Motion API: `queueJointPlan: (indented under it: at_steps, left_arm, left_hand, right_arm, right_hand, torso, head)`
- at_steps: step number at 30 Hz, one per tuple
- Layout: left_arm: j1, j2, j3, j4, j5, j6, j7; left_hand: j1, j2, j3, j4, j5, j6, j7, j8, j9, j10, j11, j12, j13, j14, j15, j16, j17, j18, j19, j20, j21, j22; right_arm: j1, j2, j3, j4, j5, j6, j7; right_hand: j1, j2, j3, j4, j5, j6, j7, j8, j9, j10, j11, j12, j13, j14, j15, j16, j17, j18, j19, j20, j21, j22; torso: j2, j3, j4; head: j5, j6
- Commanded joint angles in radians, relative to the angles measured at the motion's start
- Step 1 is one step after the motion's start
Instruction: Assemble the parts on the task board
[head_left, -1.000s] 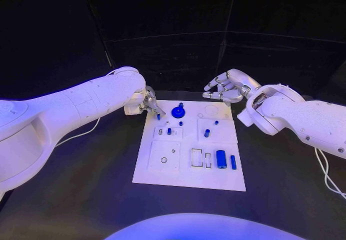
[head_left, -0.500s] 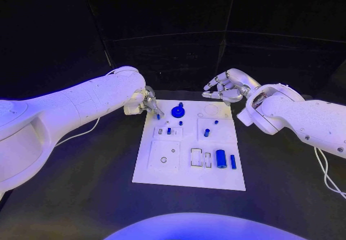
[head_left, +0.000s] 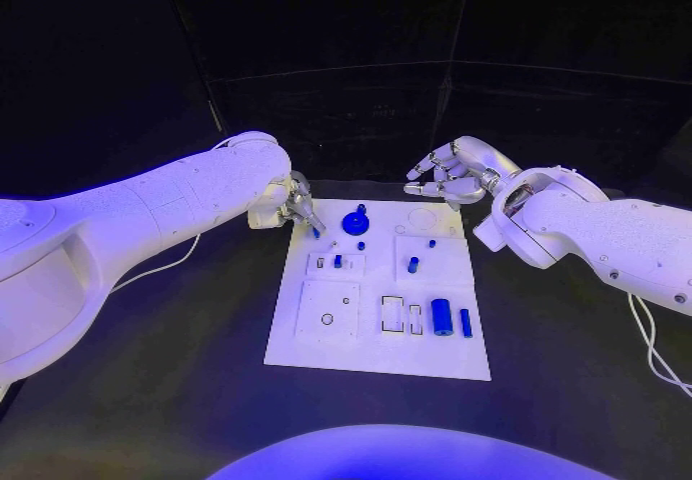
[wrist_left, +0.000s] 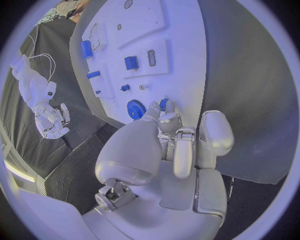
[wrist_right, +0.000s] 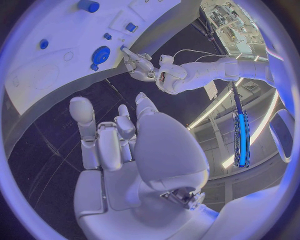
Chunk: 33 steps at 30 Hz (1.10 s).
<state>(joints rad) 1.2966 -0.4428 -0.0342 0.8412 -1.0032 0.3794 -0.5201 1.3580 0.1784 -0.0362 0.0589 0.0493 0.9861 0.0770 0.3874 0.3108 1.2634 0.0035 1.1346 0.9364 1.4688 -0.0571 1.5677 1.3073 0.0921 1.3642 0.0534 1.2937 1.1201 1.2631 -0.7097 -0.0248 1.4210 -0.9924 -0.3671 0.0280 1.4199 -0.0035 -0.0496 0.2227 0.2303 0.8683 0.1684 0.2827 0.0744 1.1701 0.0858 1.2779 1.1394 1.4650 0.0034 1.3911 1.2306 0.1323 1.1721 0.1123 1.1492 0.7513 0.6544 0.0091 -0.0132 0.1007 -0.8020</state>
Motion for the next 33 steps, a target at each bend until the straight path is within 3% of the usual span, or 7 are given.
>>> queueJointPlan:
  at_steps: [1,8,14,20,24,30,33]
  left_arm:
    - [0.000,0.001,0.000,-0.002,-0.005,-0.012,0.003]
    - [0.000,-0.003,0.000,-0.003,-0.005,-0.015,0.019]
    - [0.000,-0.012,0.000,0.001,0.000,-0.022,0.032]
    - [0.000,-0.026,0.000,0.015,0.018,-0.042,0.034]
    - [0.000,-0.048,0.000,0.047,0.037,-0.071,0.038]
    - [0.000,-0.105,-0.001,0.141,0.079,-0.133,0.042]
    - [-0.001,-0.145,-0.001,0.210,0.090,-0.182,0.046]
  left_hand:
    - [0.013,0.021,0.018,-0.006,-0.002,0.003,-0.006,0.000,0.002,-0.002,-0.008,-0.006,0.000,0.102,-0.007,0.003,0.263,0.001,0.001,-0.008,0.003,0.001]
    - [0.037,0.053,0.076,-0.037,-0.002,-0.001,-0.005,-0.002,0.001,-0.001,-0.008,-0.008,0.001,0.102,-0.008,0.003,0.263,0.001,0.001,-0.009,0.003,0.002]
    - [0.018,0.046,0.143,-0.069,-0.002,0.000,-0.003,-0.004,0.000,-0.003,-0.005,-0.014,-0.004,0.102,-0.006,0.003,0.263,0.001,0.001,-0.008,0.002,0.003]
    - [-0.063,0.006,0.282,-0.120,0.001,0.011,-0.002,-0.003,0.000,0.003,-0.005,-0.016,-0.005,0.102,-0.008,0.003,0.263,0.000,0.003,-0.005,0.003,0.008]
    - [-0.156,-0.035,0.428,-0.162,0.000,0.023,-0.002,0.001,0.001,0.010,-0.007,-0.013,-0.004,0.102,-0.007,0.003,0.263,-0.001,0.006,-0.005,0.004,0.014]
    - [-0.269,-0.074,0.599,-0.200,0.001,0.032,-0.003,0.013,0.009,0.023,-0.007,-0.007,-0.001,0.102,-0.006,0.003,0.263,-0.001,0.012,-0.007,0.010,0.025]
    - [-0.296,-0.087,0.644,-0.213,0.003,0.037,-0.004,0.022,0.015,0.031,-0.010,0.001,0.008,0.102,-0.006,0.003,0.263,-0.001,0.013,-0.006,0.011,0.028]
  right_arm:
    - [0.002,-0.001,0.001,0.002,-0.001,-0.006,0.006]
    - [0.002,-0.002,0.001,0.003,-0.001,-0.003,0.005]
    - [0.002,-0.003,0.001,0.003,-0.001,0.001,0.004]
    - [0.002,-0.005,0.001,0.003,-0.001,0.004,0.005]
    - [0.002,-0.007,0.001,0.004,-0.001,0.005,0.005]
    - [0.002,-0.012,0.001,0.004,-0.001,0.005,0.004]
    - [0.002,-0.014,0.001,0.004,-0.001,0.007,0.005]
  right_hand:
    - [0.007,0.002,-0.002,0.002,0.006,-0.007,-0.002,0.005,-0.002,-0.004,-0.002,0.006,-0.001,0.006,0.003,0.000,0.001,0.016,0.004,0.000,0.000,0.001]
    - [0.008,0.003,-0.003,0.003,0.010,-0.008,-0.001,0.006,-0.002,-0.004,-0.002,0.007,-0.001,0.006,0.003,0.000,0.000,0.016,0.004,0.000,0.000,0.001]
    - [0.011,0.003,-0.005,0.004,0.017,-0.009,-0.001,0.008,-0.002,-0.004,-0.002,0.007,-0.002,0.006,0.003,0.000,0.000,0.016,0.004,0.000,-0.001,0.001]
    - [0.019,0.004,-0.008,0.007,0.044,-0.012,-0.001,0.014,-0.002,-0.005,-0.002,0.009,-0.005,0.006,0.003,0.000,0.000,0.016,0.005,0.000,-0.002,0.000]
    - [0.022,0.003,-0.009,0.008,0.053,-0.013,-0.001,0.017,-0.002,-0.006,-0.002,0.009,-0.006,0.006,0.003,0.000,-0.001,0.017,0.005,0.000,-0.002,-0.001]
    - [0.025,0.003,-0.010,0.009,0.059,-0.014,-0.001,0.018,-0.002,-0.007,-0.002,0.009,-0.007,0.006,0.003,-0.001,-0.001,0.017,0.005,0.000,-0.003,-0.001]
    - [0.026,0.003,-0.010,0.009,0.062,-0.015,-0.001,0.019,-0.002,-0.007,-0.002,0.009,-0.008,0.006,0.003,0.000,-0.001,0.016,0.005,0.000,-0.002,0.000]
  torso:
    - [0.000,0.0003,0.0001]
    - [0.000,0.0001,0.0019]
    - [0.000,-0.0003,0.0013]
    - [0.000,-0.0004,0.0026]
    - [-0.001,0.0005,0.0023]
    - [-0.002,0.0004,0.0038]
    - [-0.004,0.0015,0.0076]
  head:
    - [0.000,0.000]
    - [0.001,-0.001]
    - [0.003,-0.001]
    - [0.003,-0.001]
    - [0.006,-0.001]
    - [0.009,-0.001]
    - [0.025,0.003]
